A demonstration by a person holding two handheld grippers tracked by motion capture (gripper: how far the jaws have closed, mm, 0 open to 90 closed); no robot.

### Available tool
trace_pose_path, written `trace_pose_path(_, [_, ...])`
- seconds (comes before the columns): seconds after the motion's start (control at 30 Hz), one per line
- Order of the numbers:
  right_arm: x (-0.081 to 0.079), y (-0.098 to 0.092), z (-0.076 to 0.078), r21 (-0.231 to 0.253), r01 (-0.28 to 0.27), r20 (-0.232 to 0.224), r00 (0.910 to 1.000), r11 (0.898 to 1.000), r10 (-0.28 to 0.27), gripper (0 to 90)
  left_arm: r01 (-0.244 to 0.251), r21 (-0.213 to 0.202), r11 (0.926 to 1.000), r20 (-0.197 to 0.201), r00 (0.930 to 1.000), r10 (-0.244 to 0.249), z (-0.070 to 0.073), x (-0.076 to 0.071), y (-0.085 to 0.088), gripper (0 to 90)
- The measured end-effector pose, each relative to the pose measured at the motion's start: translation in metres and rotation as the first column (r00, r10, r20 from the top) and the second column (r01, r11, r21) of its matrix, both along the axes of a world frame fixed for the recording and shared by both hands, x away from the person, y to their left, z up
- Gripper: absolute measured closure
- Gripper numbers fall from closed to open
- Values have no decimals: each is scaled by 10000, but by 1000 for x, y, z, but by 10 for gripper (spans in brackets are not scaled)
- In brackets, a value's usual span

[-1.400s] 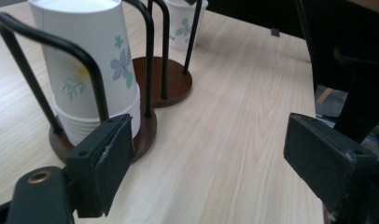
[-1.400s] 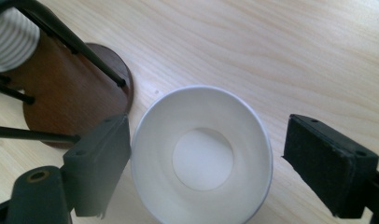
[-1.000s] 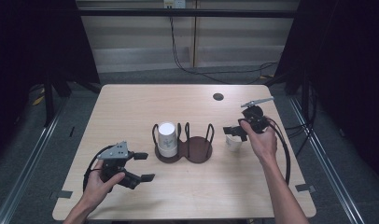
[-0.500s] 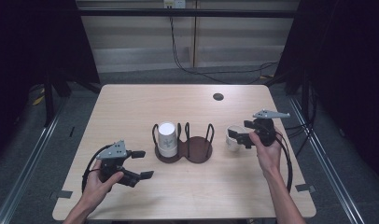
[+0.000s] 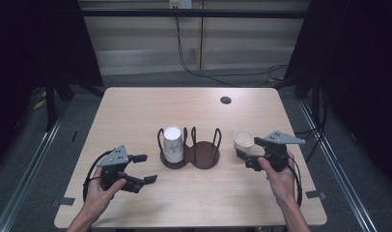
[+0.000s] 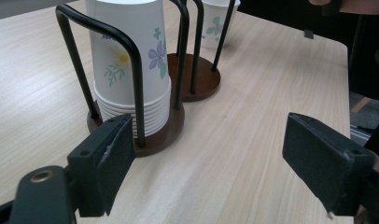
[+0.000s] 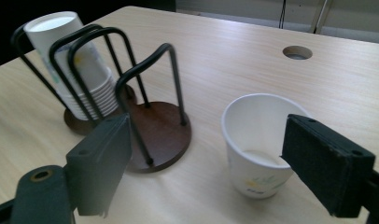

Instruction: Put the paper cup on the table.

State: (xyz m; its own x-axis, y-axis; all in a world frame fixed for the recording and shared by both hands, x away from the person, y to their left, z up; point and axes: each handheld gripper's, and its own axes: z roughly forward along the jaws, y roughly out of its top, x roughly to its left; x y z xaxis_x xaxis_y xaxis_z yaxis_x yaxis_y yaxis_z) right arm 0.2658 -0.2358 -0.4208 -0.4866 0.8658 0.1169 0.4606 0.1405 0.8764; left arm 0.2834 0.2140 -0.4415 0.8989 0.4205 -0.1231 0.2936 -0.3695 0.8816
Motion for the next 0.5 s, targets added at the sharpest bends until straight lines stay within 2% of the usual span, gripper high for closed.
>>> trace_pose_path(0.1, [-12,7,-1,29,-211,11,9998,9998,211,145,75,128,9999,-122,9999,-74,-2,-1,-1,180])
trace_pose_path(0.13, [-16,10,-2,-124,-277,-58,9996,9995,277,146,163,176,9997,-151,9998,-160,-2,-1,-1,180])
trace_pose_path(0.23, [-27,17,-4,-254,-458,-52,9989,9986,457,151,217,72,9997,-250,9995,-215,-2,-5,0,180])
trace_pose_path(0.33, [-38,23,-9,-240,-597,164,9981,9979,601,155,141,338,9993,-231,9996,-133,-4,-6,1,180])
trace_pose_path(0.43, [-46,24,-17,220,-482,335,9983,9986,474,162,58,121,9999,-385,9992,-53,-6,-6,1,180])
trace_pose_path(0.5, [-49,25,-20,192,-593,341,9977,9981,587,166,-89,344,9994,-170,9998,95,-6,-7,0,180])
